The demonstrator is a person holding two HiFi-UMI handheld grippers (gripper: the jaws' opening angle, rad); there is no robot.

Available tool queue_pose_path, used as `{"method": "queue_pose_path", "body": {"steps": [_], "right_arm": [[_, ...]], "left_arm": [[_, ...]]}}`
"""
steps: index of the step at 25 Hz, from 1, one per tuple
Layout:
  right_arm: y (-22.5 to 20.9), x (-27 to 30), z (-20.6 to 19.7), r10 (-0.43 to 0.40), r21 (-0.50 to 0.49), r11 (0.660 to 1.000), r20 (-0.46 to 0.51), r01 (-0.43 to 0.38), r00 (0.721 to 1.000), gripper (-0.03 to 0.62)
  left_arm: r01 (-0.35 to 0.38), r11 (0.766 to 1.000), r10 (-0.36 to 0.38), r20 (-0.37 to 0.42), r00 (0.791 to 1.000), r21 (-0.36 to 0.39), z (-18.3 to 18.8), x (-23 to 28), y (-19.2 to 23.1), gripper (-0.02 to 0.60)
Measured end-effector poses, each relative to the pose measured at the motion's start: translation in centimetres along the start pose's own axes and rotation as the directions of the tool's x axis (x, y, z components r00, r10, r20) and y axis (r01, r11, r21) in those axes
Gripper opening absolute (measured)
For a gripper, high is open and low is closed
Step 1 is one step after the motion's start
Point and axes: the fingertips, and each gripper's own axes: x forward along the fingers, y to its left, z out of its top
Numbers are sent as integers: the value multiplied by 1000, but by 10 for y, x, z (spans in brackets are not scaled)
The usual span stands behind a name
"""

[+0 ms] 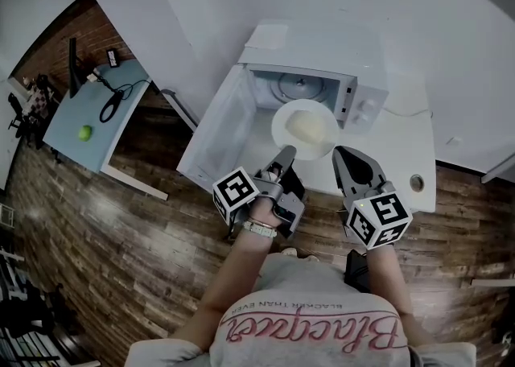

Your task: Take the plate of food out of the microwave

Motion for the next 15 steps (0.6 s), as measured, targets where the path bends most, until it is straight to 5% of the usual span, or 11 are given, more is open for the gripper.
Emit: {"method": "queue_pose_path", "body": {"steps": [10,15], "right_arm": [[-6,4,17,-58,-20,998,20,58,998,11],[-10,0,23,-85,-39,996,34,86,996,11]], "left_arm": [[34,998,-34,3,999,-53,7,6,-25,18],[52,998,-53,-4,999,-24,6,8,-43,18]]}}
